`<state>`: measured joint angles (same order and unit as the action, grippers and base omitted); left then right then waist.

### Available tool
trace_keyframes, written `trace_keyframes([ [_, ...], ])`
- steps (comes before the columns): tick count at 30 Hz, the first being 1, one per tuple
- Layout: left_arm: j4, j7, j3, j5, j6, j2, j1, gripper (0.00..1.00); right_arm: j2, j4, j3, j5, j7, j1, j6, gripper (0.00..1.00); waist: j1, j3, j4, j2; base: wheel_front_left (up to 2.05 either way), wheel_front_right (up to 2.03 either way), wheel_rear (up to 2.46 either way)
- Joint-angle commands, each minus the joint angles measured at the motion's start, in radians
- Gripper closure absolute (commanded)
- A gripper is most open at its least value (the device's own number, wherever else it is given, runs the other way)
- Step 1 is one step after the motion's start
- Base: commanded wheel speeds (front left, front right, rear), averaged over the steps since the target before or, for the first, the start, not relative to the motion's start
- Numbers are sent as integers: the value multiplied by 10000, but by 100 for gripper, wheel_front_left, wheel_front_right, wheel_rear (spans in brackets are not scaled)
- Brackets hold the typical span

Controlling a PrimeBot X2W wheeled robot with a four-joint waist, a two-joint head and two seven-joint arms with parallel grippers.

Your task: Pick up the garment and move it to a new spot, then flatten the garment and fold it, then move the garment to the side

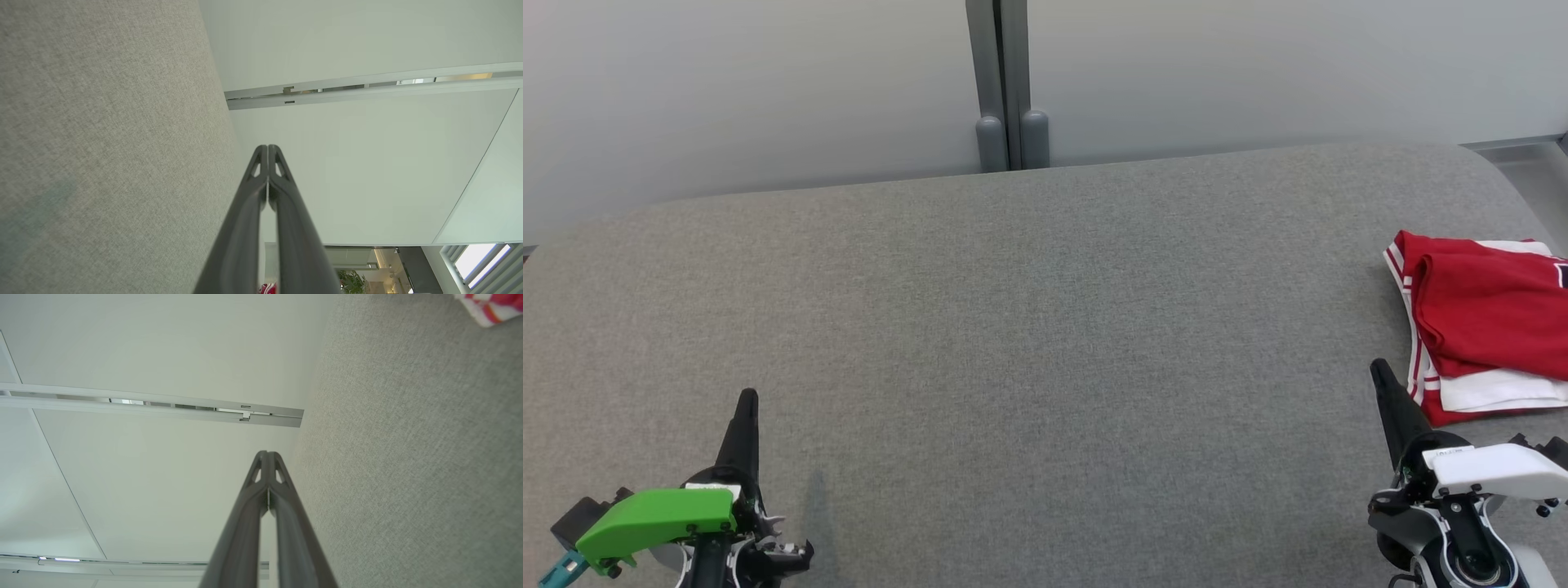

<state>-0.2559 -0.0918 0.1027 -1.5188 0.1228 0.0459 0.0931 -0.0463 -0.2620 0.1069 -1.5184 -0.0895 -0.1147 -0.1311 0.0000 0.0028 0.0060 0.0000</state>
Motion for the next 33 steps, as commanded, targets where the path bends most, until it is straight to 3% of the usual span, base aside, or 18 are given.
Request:
trace_keyframes([
  [1, 68, -53, 67, -237, 47, 70, 150, 100, -60, 103, 36, -228, -82, 71, 6, 100, 0, 1, -6, 0, 0, 0, 0],
  [9, 128, -265, 140, -996, 118, 76, 245, 100, -67, 216, 96, -1002, -282, 114, 7, 100, 0, 3, -60, 0, 0, 0, 0],
  [33, 121, -261, 134, -958, 109, 75, 210, 100, -65, 207, 89, -962, -281, 113, 5, 100, 0, 3, -60, 0, 0, 0, 0],
])
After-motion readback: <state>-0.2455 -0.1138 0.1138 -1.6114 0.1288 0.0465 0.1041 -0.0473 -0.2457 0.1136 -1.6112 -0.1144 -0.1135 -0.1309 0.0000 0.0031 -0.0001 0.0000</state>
